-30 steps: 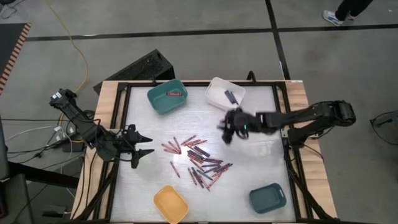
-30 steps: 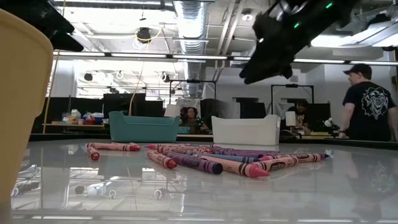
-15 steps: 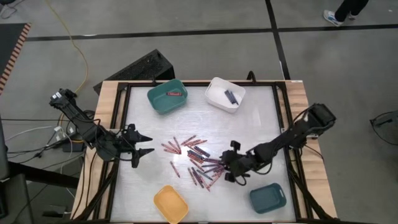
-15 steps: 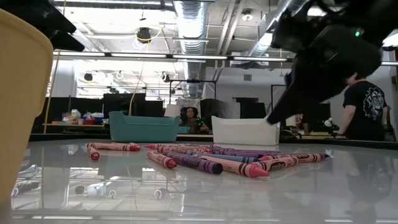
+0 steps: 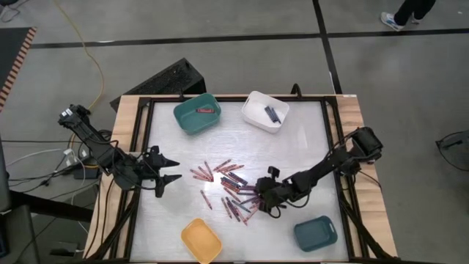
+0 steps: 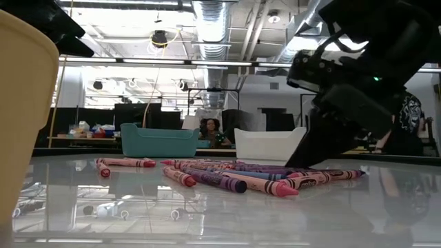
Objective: Sort crayons
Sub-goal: Put the purple crayon into the blue bin
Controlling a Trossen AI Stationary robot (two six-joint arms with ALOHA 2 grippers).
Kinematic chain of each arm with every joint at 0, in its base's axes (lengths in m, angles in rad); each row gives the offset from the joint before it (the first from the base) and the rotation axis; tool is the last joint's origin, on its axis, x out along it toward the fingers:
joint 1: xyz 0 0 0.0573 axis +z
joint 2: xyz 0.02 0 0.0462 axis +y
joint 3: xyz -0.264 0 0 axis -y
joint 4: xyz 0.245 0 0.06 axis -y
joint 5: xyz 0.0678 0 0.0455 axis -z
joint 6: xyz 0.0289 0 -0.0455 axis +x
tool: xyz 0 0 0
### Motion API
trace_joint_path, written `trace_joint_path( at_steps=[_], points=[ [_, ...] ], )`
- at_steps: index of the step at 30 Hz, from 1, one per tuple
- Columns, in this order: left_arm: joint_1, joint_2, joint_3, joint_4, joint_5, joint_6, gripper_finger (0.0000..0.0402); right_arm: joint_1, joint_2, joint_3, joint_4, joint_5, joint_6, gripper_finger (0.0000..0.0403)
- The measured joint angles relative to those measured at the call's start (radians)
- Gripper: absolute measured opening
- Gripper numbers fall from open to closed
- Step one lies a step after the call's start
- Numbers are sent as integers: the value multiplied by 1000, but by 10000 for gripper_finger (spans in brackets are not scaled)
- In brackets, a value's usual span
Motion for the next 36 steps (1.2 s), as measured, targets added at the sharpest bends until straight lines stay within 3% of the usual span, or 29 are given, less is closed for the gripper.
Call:
trace_joint_path(
  at_steps=[7, 22, 29, 36],
  points=[
    [0, 0, 0, 0, 0, -4, 228, -21, -1, 1, -18, -18, 24, 126],
    [0, 0, 0, 0, 0, -8, 228, -5, -1, 2, -13, -22, 47, 17],
    [0, 0, 0, 0, 0, -8, 228, 8, 1, 5, 18, -15, 44, 1],
    [0, 0, 0, 0, 0, -8, 228, 7, 2, 12, 17, -13, 36, 18]
  ],
)
